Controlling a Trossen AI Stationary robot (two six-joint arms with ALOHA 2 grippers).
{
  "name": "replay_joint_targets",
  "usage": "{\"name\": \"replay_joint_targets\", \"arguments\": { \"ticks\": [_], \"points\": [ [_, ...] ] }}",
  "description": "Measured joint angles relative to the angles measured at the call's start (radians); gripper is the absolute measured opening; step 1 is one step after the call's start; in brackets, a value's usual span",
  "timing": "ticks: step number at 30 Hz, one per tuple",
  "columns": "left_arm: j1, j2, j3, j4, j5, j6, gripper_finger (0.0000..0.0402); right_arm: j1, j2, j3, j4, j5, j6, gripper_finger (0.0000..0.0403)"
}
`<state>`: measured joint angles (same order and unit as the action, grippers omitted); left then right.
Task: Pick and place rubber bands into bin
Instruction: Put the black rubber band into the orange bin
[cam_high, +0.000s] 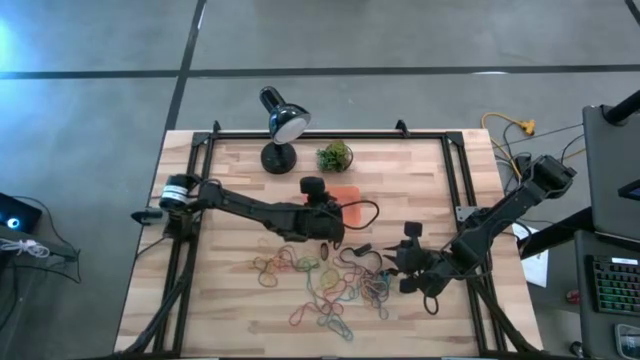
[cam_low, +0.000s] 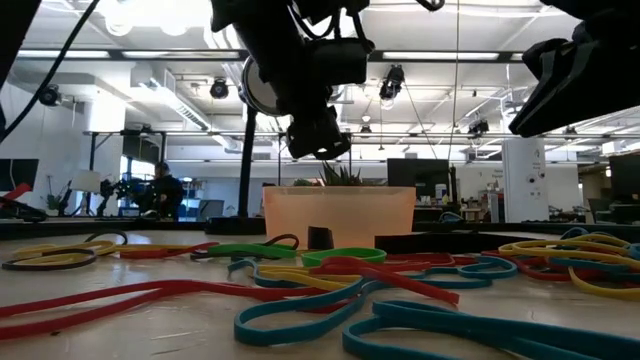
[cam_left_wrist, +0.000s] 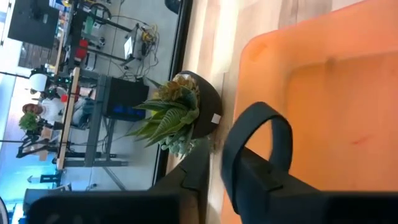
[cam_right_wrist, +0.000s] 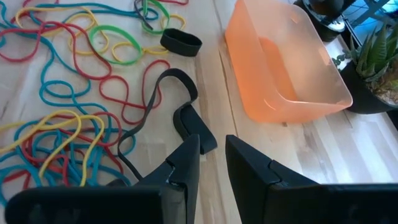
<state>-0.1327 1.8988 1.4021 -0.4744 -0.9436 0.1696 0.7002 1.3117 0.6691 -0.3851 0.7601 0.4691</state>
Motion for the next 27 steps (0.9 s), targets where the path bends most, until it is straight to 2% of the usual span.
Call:
{"name": "replay_joint_targets", "arguments": {
  "ticks": [4,6,10,12,15,22,27],
  "points": [
    [0.0,0.0,0.002,0.0,0.005,-0.003,0.0071,0.0,0.0,0.001,0.003,0.0,0.002,0.0072],
    [0.0,0.0,0.0,-0.005,0.048,-0.004,0.0074,0.0,0.0,0.002,0.004,0.0,0.002,0.0072],
    [0.014,0.0,0.006,-0.007,0.274,-0.005,0.0075,0.0,-0.001,0.003,0.007,0.0,0.002,0.0072],
    [0.026,0.0,0.011,-0.005,0.351,-0.01,0.0075,0.0,-0.001,0.003,0.008,0.0,0.002,0.0072],
    [0.035,0.0,0.011,-0.007,0.357,-0.013,0.0075,0.0,-0.001,0.003,0.008,0.0,0.002,0.0072],
    [0.034,-0.002,0.011,-0.008,0.273,-0.006,0.0075,0.0,-0.001,0.003,0.008,0.0,0.002,0.0072],
    [0.033,-0.011,0.011,-0.027,0.268,-0.018,0.0075,0.0,-0.001,0.003,0.009,0.0,0.002,0.0072]
  ]
}}
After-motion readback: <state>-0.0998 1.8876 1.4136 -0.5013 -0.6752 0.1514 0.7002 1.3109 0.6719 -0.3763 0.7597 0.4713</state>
